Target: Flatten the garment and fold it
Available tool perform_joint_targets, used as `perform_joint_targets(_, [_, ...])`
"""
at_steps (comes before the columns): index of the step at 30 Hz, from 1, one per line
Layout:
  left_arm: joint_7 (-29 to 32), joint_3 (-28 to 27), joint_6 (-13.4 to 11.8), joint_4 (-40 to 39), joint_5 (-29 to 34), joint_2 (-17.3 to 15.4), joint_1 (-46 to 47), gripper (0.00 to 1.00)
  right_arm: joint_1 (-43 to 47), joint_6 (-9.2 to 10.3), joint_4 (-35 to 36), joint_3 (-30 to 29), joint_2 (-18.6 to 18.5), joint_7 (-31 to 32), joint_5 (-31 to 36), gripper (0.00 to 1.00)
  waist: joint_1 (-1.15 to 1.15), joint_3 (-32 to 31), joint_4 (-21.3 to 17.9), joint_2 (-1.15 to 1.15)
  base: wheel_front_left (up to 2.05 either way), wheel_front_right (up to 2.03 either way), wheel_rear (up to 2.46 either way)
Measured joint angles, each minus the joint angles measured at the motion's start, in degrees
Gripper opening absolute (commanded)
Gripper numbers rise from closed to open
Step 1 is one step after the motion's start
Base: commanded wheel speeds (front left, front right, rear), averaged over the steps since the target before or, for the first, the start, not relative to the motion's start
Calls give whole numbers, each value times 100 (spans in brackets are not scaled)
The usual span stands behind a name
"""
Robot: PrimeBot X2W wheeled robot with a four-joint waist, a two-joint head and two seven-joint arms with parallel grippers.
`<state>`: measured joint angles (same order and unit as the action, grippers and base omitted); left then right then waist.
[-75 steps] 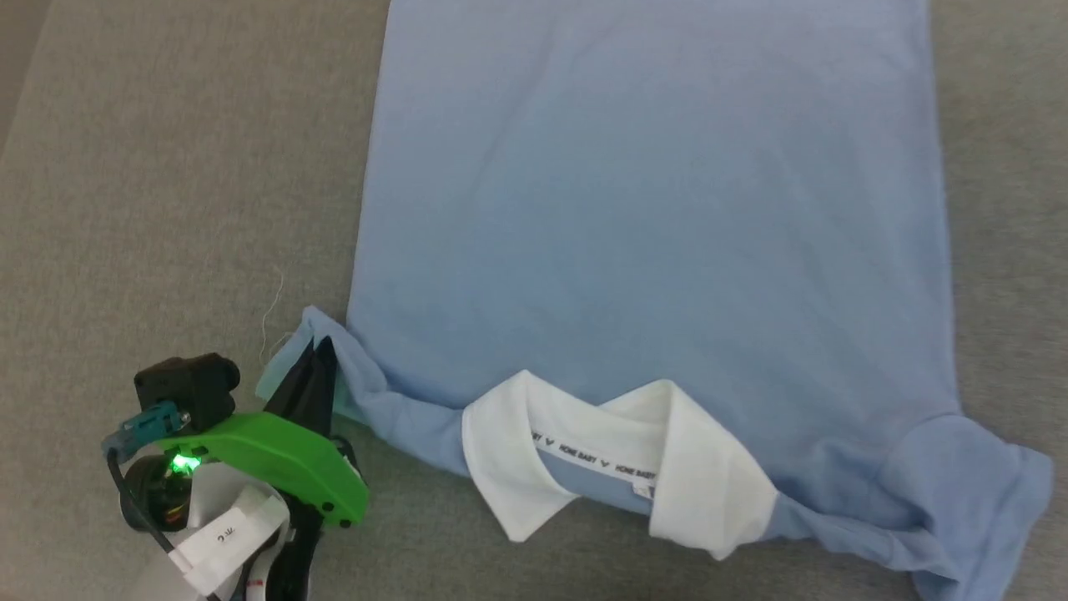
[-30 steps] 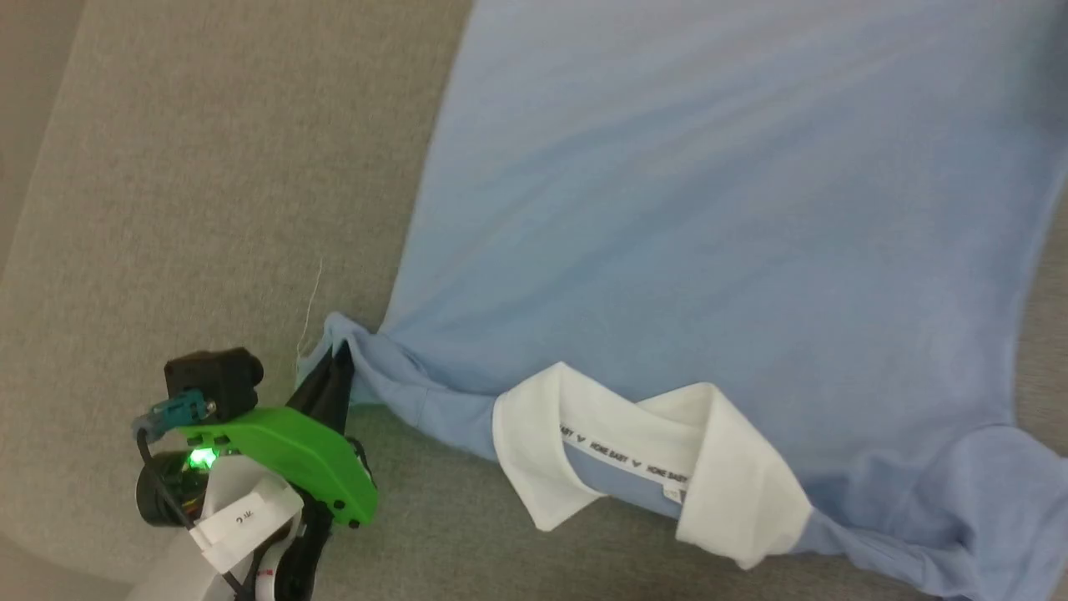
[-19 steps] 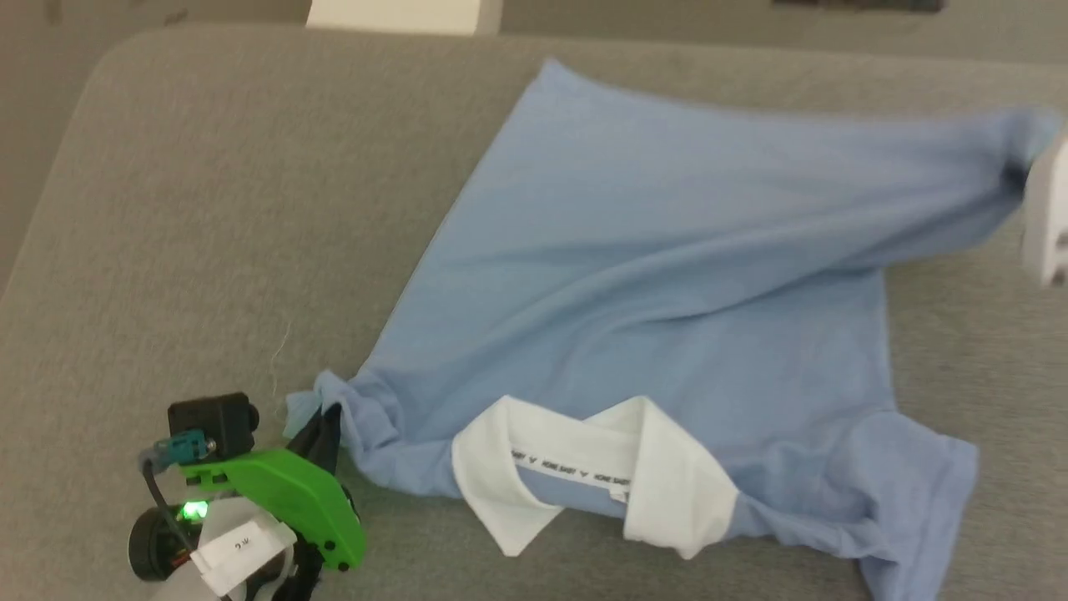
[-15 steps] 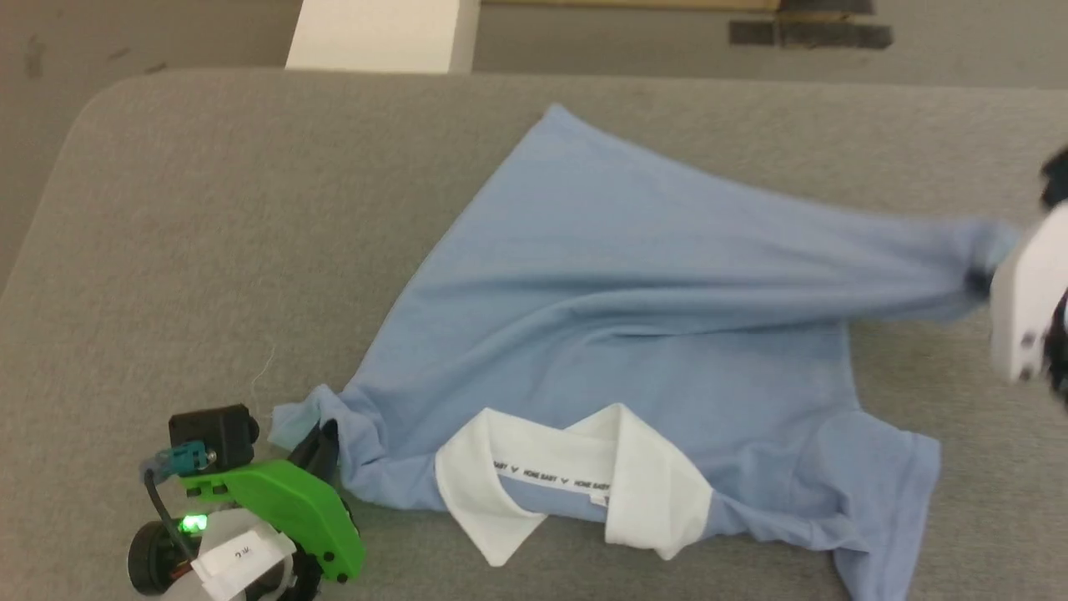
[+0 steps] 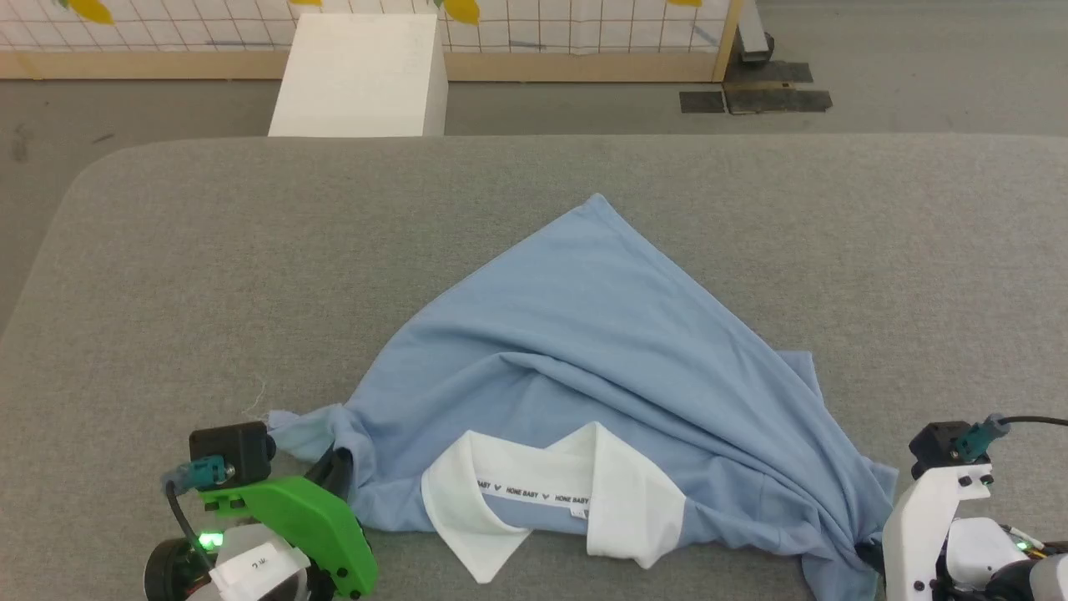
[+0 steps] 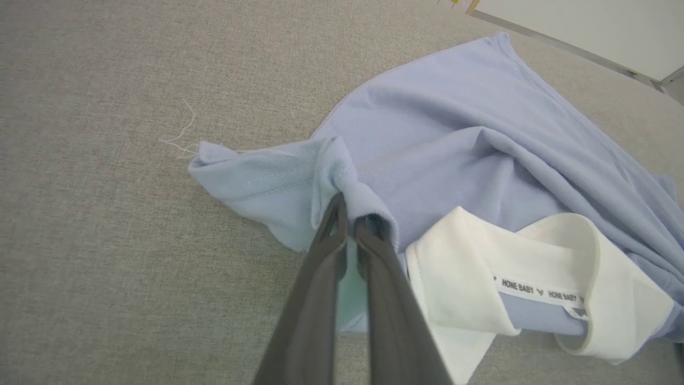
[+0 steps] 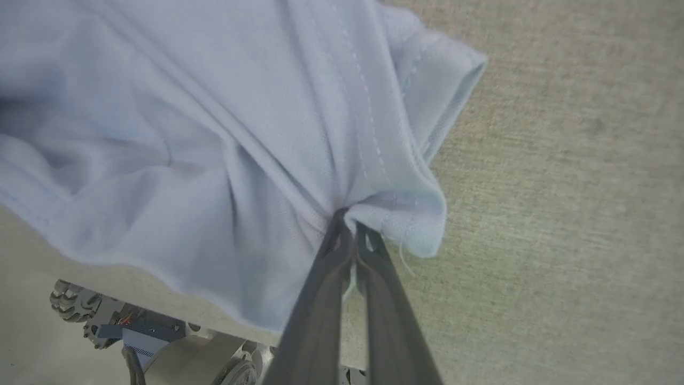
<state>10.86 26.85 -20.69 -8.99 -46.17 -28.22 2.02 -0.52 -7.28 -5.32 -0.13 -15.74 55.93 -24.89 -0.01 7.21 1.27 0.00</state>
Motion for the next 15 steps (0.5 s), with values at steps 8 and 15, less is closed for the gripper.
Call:
perform_joint_targets(8, [-1,1,4,99,-100,25,-34,0,49,0,207,-365,268,-533,-77,100,0,-112,1,0,0,0,0])
perform_joint_targets(15, [-3,-3,4,123,-137,22,-78,0,-301,0,832,-749,382,-2060,-256,100,0,-270,-36,0,0,0,0])
